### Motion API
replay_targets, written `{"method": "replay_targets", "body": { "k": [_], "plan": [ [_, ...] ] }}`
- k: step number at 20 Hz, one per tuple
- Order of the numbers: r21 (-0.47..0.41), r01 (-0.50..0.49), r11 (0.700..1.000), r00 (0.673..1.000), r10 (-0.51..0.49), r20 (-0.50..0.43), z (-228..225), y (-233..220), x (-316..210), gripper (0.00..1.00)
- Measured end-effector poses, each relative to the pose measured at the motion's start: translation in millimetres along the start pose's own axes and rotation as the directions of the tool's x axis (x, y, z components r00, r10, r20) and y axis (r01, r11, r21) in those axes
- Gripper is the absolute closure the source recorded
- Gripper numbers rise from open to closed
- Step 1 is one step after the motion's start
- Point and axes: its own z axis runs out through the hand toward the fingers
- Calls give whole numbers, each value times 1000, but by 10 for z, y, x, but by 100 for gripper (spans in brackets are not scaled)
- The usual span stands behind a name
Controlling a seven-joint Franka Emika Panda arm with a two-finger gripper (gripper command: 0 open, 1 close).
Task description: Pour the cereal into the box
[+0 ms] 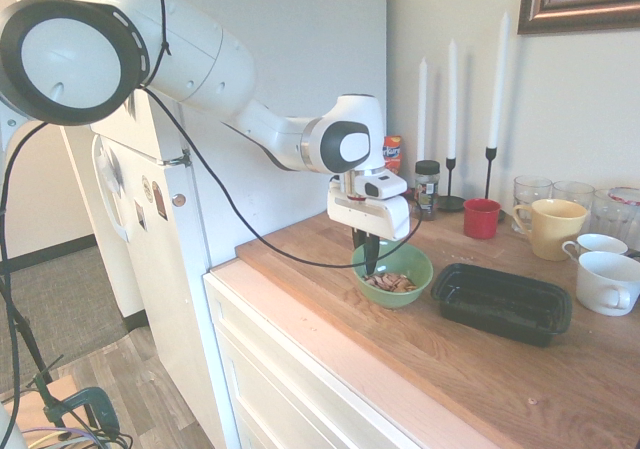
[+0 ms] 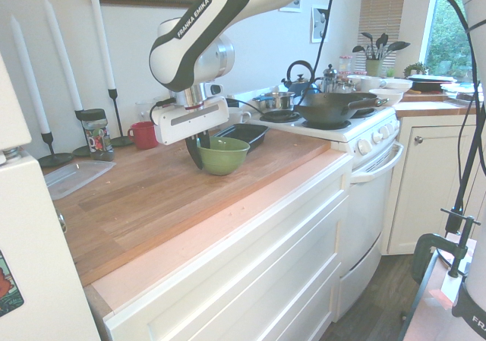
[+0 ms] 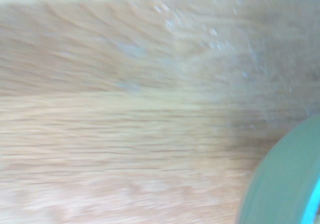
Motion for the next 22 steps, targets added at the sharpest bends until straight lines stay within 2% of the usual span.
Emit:
{"method": "replay_targets", "body": {
  "k": [6,9,15,22],
  "plan": [
    [52,19,998,1000,-18,-26,-552,5,-142,100],
    [108,8,994,1000,-7,-7,-808,106,-84,100],
    [240,-41,970,996,21,85,-1188,423,398,100],
    [372,-136,918,961,30,276,-1034,634,1121,100]
  ]
}}
